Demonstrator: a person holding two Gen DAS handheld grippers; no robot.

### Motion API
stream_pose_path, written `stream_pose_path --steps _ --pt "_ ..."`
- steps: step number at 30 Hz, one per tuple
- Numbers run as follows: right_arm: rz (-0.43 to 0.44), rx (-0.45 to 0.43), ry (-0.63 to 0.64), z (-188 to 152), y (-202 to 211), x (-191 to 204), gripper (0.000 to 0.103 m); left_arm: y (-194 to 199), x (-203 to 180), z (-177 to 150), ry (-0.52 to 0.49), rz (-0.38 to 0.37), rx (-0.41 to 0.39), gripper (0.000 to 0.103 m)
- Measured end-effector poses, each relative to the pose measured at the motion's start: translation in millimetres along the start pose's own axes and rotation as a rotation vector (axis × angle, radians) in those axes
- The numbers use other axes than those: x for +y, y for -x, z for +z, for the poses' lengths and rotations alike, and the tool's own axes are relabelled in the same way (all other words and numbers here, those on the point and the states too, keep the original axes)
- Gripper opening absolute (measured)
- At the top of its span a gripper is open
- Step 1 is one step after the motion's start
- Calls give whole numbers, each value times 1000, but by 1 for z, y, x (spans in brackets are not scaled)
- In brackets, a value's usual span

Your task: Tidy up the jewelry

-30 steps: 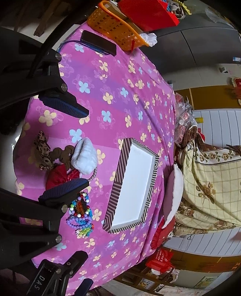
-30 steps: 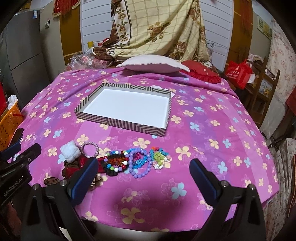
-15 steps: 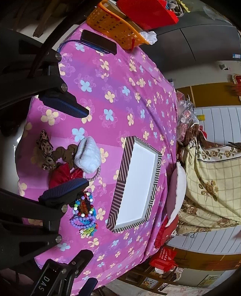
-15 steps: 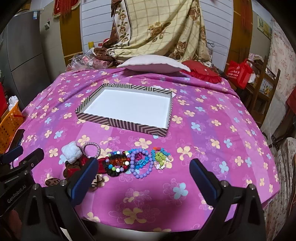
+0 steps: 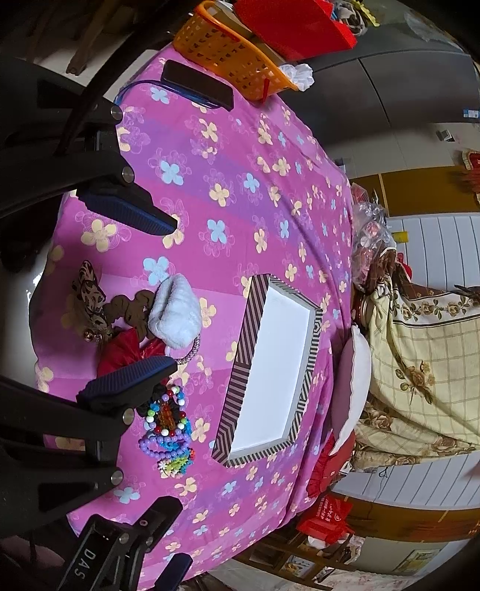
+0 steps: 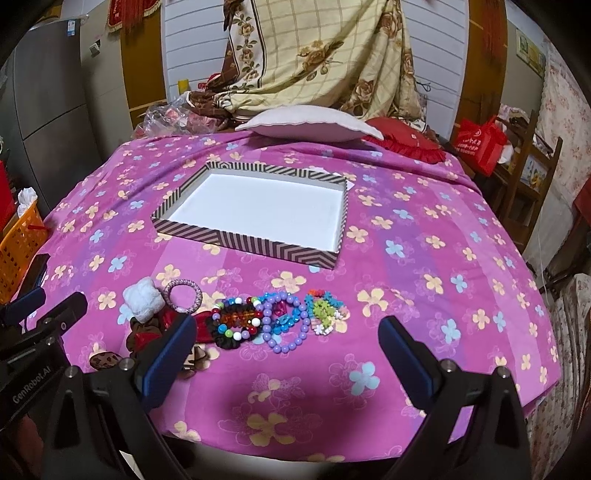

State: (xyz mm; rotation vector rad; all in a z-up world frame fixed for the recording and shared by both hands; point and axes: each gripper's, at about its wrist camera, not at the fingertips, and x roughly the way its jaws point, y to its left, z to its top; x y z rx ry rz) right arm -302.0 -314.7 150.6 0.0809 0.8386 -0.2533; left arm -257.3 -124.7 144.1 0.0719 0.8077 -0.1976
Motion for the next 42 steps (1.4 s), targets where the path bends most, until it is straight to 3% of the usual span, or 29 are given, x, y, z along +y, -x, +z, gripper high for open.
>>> stream_pose_path --steps 42 --pt "3 18 2 1 -22 -4 100 -15 -2 -5 18 1 18 43"
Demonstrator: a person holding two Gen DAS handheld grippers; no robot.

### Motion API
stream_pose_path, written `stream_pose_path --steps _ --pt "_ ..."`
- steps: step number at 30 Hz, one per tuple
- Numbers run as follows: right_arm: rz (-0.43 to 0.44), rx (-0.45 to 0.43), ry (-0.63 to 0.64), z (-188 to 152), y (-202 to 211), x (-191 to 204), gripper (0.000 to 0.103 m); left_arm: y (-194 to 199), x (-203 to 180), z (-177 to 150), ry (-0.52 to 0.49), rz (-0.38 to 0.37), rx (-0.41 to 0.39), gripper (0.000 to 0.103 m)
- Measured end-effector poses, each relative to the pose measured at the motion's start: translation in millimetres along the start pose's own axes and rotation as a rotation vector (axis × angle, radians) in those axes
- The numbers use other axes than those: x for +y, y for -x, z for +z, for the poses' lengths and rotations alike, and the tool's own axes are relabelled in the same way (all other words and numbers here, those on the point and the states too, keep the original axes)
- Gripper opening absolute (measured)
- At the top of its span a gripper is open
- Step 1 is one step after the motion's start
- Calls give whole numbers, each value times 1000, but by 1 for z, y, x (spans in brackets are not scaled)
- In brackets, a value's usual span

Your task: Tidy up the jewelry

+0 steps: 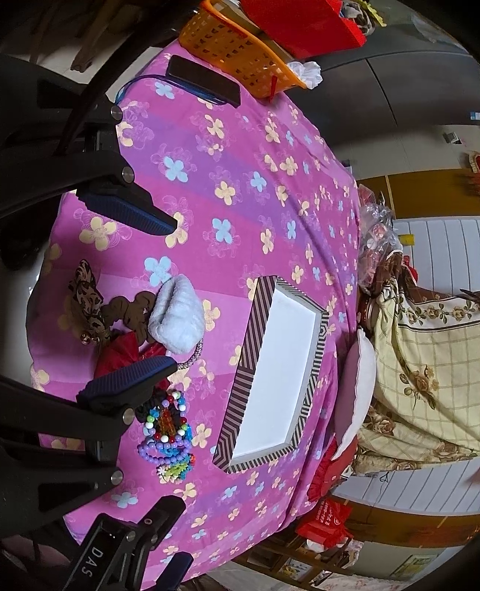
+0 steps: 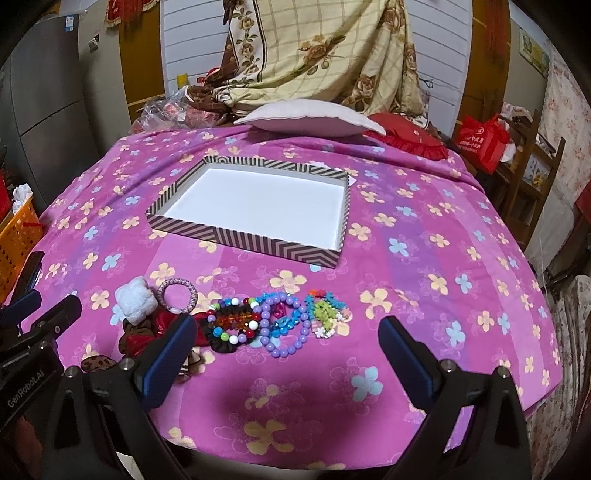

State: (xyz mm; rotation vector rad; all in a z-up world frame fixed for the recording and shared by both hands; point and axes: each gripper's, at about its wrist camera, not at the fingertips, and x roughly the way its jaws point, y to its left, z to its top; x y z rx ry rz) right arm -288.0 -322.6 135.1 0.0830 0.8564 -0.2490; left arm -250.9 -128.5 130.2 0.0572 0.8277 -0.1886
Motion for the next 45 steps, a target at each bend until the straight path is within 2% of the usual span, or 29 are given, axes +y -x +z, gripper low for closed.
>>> stream_pose_path --steps 17,29,36,42,45 --pt "-3 7 18 1 -10 4 100 -16 3 -1 8 2 28 43" --pt "21 32 61 4 -40 2 100 -36 19 -2 49 -10 72 43" --pt "106 81 72 -1 -58 -4 88 -55 50 -3 121 -83 133 43" --pt "158 96 91 -6 -65 -6 88 -64 58 4 127 -144 144 43" --pt "175 98 122 -8 -67 -3 88 -73 48 10 97 -230 178 43"
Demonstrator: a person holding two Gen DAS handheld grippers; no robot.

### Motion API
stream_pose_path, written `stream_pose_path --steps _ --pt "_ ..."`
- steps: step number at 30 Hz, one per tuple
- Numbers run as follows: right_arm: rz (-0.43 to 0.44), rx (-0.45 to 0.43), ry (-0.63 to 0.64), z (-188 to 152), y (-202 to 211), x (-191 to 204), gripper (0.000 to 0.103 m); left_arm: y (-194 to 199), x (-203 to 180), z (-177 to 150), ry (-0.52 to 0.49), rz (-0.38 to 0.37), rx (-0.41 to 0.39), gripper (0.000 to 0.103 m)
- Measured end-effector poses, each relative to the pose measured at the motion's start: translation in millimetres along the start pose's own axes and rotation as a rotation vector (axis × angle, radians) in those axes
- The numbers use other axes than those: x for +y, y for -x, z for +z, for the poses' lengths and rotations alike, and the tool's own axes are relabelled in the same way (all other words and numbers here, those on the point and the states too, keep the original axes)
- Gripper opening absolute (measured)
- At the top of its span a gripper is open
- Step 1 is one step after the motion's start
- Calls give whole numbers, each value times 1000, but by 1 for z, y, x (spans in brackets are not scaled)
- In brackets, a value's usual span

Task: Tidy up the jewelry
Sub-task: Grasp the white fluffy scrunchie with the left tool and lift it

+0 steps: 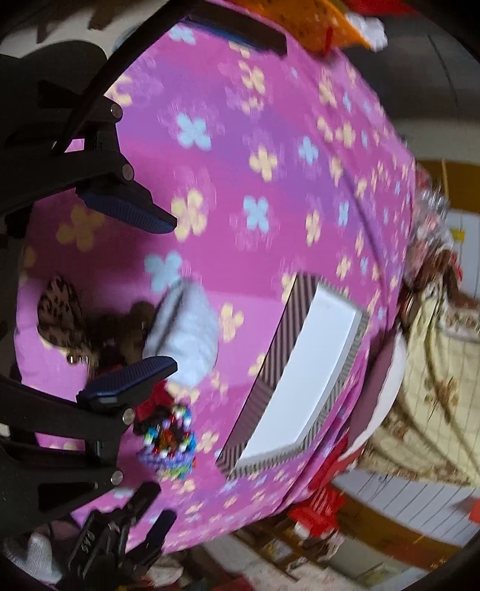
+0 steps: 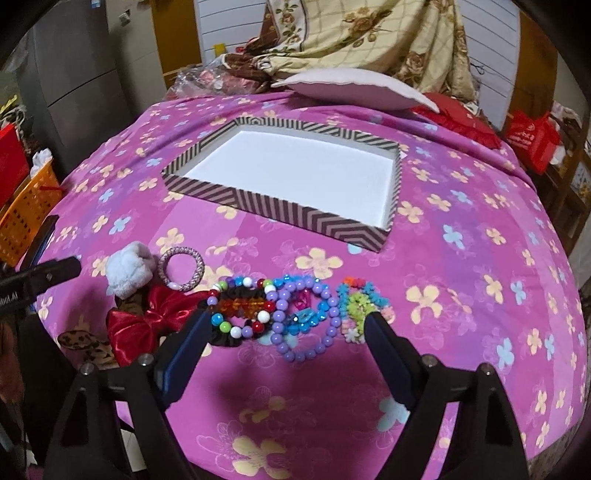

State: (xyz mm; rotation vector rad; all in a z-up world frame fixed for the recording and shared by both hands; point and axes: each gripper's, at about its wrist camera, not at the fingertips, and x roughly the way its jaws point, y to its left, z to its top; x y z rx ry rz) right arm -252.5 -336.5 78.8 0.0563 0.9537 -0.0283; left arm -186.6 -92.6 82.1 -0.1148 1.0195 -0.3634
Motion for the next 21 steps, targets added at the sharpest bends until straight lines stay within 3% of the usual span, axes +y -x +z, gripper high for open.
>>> stream_pose_path --steps 4,9,15,17,19,21 --pt "21 19 43 -4 -4 5 87 -15 -7 8 -13 -30 47 43" --pt "93 66 40 -8 -14 8 70 -39 -13 16 -11 -27 90 43" --pt "130 80 23 -13 -21 7 67 -59 -25 18 -83 -19 124 43" --pt "132 89 12 -12 -23 4 67 -63 -27 19 -102 -41 126 31" --pt "149 94 5 -11 -24 2 67 -66 -28 20 -111 -54 132 5" --pt "162 94 11 -10 -24 3 67 -70 -28 22 -115 -79 135 0"
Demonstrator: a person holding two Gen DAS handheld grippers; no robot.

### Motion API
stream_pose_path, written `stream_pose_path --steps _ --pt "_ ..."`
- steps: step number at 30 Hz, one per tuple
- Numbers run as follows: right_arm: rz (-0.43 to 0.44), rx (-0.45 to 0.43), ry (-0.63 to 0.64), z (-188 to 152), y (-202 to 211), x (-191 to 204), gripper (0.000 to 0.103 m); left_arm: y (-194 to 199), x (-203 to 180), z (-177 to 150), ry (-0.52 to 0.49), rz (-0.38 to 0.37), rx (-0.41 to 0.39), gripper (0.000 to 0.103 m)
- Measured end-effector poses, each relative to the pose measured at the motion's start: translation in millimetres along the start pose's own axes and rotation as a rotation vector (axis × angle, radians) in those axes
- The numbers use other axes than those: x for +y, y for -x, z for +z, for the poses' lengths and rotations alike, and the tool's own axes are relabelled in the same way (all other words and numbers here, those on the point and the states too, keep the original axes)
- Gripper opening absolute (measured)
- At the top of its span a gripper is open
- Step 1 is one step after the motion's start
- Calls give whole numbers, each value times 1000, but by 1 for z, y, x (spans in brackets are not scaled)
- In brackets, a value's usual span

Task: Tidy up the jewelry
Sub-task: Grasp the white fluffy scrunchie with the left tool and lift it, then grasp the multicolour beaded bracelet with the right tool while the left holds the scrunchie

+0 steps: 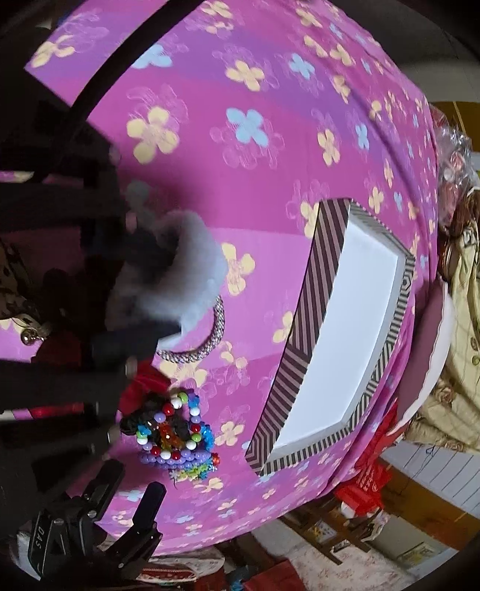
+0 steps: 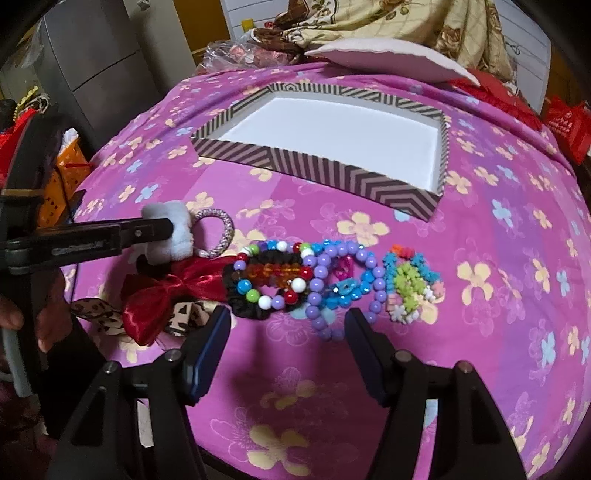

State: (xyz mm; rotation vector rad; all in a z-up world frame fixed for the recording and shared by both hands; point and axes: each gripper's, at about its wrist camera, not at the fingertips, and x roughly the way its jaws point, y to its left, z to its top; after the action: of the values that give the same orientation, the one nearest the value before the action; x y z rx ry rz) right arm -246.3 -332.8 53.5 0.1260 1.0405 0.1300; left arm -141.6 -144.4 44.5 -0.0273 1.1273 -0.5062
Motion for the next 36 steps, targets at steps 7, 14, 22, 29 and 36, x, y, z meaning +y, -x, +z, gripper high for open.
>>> stream_pose_path --steps 7,14,22,29,36 --pt "58 24 11 -3 -6 8 52 22 10 11 19 10 -86 0" --pt "95 17 76 15 -18 26 28 38 18 19 25 21 -130 0" --pt "75 73 101 25 -39 28 13 38 21 17 34 18 -128 0" --pt "165 110 29 24 -50 14 10 38 19 17 26 25 -128 0" --pt "285 8 -48 38 -8 -5 9 46 14 27 15 24 -145 0"
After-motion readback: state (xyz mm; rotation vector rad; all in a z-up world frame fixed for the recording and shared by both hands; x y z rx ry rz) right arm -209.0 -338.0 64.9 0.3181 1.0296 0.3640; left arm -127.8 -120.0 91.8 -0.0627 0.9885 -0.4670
